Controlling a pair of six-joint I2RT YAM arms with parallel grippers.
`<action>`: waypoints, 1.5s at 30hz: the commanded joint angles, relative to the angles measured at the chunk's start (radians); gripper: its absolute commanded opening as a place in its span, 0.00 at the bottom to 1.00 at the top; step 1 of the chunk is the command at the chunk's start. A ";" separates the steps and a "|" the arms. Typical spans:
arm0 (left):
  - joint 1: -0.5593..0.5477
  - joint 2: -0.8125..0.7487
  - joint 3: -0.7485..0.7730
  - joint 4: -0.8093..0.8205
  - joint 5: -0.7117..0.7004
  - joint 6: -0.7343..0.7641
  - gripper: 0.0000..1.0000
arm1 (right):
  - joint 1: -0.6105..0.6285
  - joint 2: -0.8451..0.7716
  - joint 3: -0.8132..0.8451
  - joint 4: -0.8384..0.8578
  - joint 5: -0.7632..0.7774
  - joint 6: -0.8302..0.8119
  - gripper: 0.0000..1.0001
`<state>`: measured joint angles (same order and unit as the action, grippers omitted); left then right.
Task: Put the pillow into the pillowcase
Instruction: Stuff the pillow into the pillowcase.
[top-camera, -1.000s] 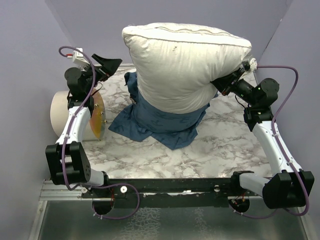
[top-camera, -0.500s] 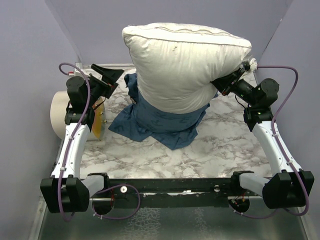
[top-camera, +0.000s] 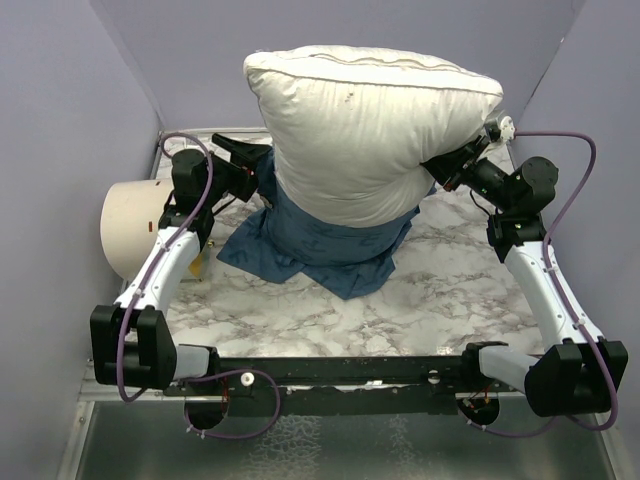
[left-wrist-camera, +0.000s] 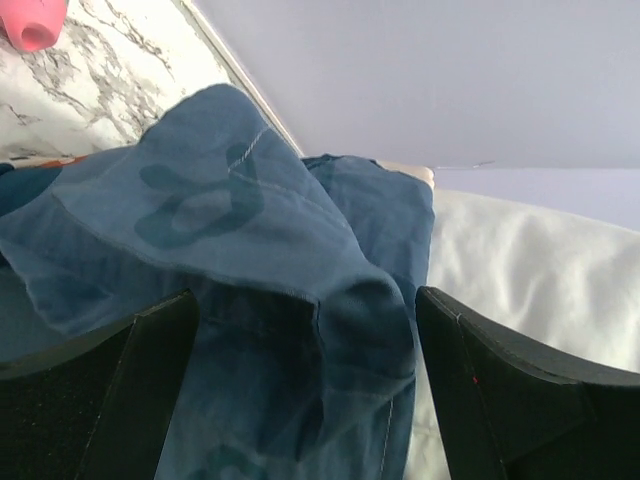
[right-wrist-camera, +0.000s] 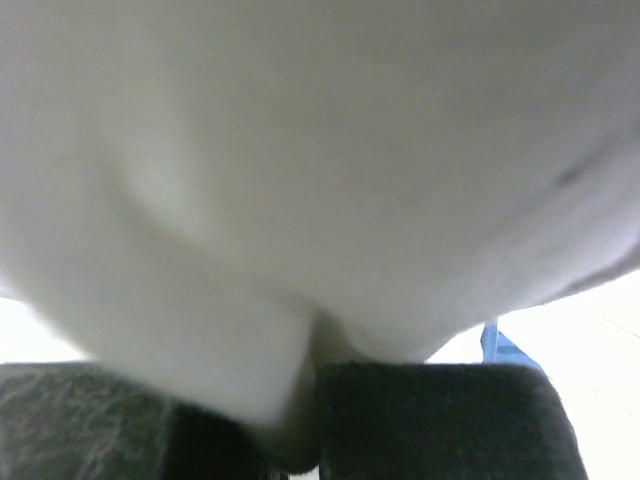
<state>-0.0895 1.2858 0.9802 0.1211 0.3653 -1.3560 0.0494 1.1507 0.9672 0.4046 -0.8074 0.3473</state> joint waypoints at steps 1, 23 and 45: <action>-0.005 0.052 0.055 0.099 -0.059 -0.066 0.88 | 0.001 0.003 0.002 0.036 -0.022 0.009 0.01; -0.062 0.155 -0.017 0.724 0.099 -0.114 0.00 | 0.001 0.085 0.079 0.020 -0.017 0.027 0.01; 0.025 0.525 0.190 1.041 0.270 -0.090 0.00 | -0.015 0.204 0.310 -0.308 0.099 0.039 0.83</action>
<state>-0.0872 1.7714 1.1046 0.9508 0.4980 -1.3933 0.0605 1.4960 1.4513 0.0078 -0.7479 0.3317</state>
